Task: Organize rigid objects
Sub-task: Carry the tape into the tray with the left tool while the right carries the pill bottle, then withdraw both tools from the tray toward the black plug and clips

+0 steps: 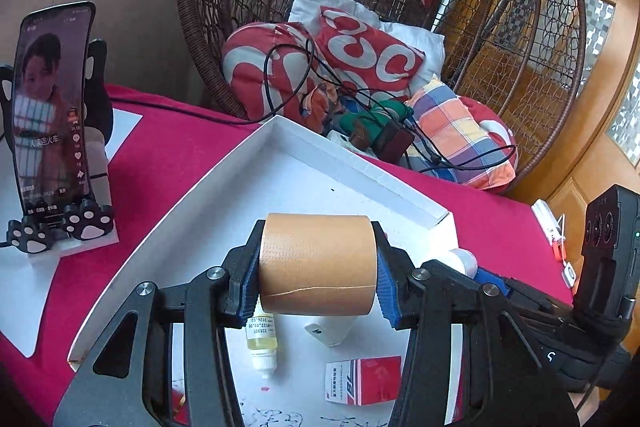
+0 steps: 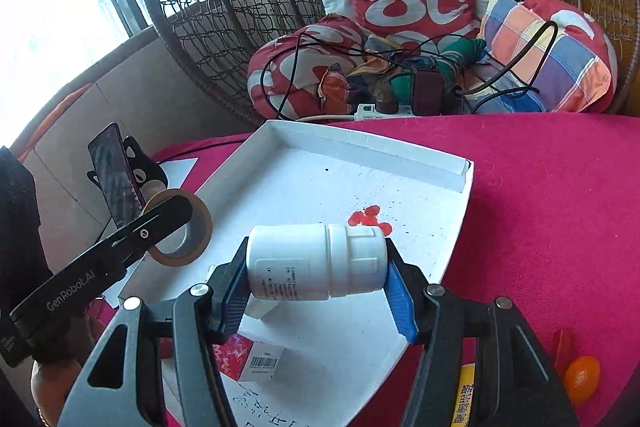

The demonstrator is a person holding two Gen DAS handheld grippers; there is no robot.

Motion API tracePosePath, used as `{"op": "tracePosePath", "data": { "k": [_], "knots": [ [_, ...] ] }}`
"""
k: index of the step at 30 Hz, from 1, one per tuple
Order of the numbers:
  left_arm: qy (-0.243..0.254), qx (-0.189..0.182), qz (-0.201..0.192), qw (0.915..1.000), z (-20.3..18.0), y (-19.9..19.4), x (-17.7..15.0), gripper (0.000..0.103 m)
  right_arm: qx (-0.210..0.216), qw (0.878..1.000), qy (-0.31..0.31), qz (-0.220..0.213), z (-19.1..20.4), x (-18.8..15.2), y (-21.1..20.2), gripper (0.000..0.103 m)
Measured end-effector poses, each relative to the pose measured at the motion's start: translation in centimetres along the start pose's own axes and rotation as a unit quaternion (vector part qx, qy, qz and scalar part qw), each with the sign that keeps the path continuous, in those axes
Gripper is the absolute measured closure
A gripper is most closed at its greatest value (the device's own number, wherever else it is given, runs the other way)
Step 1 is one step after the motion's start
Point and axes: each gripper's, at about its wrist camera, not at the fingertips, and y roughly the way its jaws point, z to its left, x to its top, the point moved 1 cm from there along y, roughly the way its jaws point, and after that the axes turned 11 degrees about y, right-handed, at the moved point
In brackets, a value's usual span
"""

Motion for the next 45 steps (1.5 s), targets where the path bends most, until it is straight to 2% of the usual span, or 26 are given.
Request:
{"op": "tracePosePath", "data": {
  "k": [3,4,6,7,8,9,10,12,19,22,25,28,31,35,39,43,45],
  "knots": [
    [-0.013,-0.001,0.013,0.9998,0.2,0.8,-0.4,0.055,0.003,1.000,0.011,0.018,0.0,-0.2,1.7,0.043],
    [-0.019,0.000,0.018,0.9996,0.4,1.0,-0.4,0.052,0.006,1.000,0.016,0.025,-0.1,-0.2,2.1,0.042],
    [-0.030,-0.006,0.015,0.9994,0.5,0.8,-0.3,0.034,0.012,0.999,0.025,0.032,-0.4,-0.4,2.5,0.042],
    [-0.030,0.002,0.009,0.9995,0.5,0.5,-0.2,0.016,0.011,0.999,0.027,0.034,-0.4,-0.5,2.6,0.034],
    [-0.026,0.016,-0.001,0.9995,0.4,0.0,-0.2,0.005,0.014,0.999,0.031,0.033,-0.6,-0.7,2.5,0.024],
    [-0.023,0.026,-0.010,0.9994,0.2,-0.5,-0.1,0.000,0.016,0.999,0.035,0.029,-0.8,-0.8,2.3,0.008],
    [-0.021,0.036,-0.019,0.9990,0.0,-1.0,0.0,0.000,0.017,0.999,0.040,0.023,-1.0,-0.9,1.9,0.000],
    [-0.023,0.049,-0.030,0.9981,-0.1,-1.9,0.0,0.000,0.025,0.998,0.048,0.016,-1.3,-1.1,1.1,0.000],
    [-0.053,0.060,-0.076,0.9939,-0.5,-5.8,-1.2,0.000,0.052,0.996,0.065,-0.015,-1.8,-2.0,-3.0,0.000],
    [-0.060,0.050,-0.096,0.9923,-1.4,-7.6,-2.4,0.000,0.065,0.995,0.073,-0.037,-2.5,-2.7,-5.4,0.000],
    [-0.045,0.036,-0.104,0.9929,-2.7,-8.9,-3.1,0.000,0.073,0.992,0.084,-0.063,-3.7,-3.3,-7.9,0.000],
    [-0.024,0.026,-0.111,0.9932,-4.1,-9.9,-3.5,0.000,0.064,0.990,0.078,-0.101,-5.0,-3.7,-10.8,0.000],
    [0.003,0.010,-0.113,0.9935,-5.9,-10.5,-4.1,0.000,0.038,0.985,0.066,-0.156,-6.9,-4.2,-14.3,0.000],
    [0.051,-0.015,-0.091,0.9944,-9.0,-9.6,-5.4,0.000,0.007,0.975,0.075,-0.211,-10.9,-4.7,-18.1,0.000],
    [0.099,-0.059,-0.049,0.9922,-12.7,-7.7,-7.0,0.000,0.000,0.967,0.101,-0.236,-15.2,-5.8,-19.8,0.000],
    [0.143,-0.097,-0.002,0.9850,-16.3,-5.8,-9.0,0.000,-0.047,0.978,0.097,-0.181,-17.5,-7.1,-18.8,0.000],
    [0.165,-0.092,0.014,0.9819,-17.5,-5.1,-9.6,0.000,-0.048,0.981,0.103,-0.159,-18.3,-8.1,-18.4,0.000]
  ]
}}
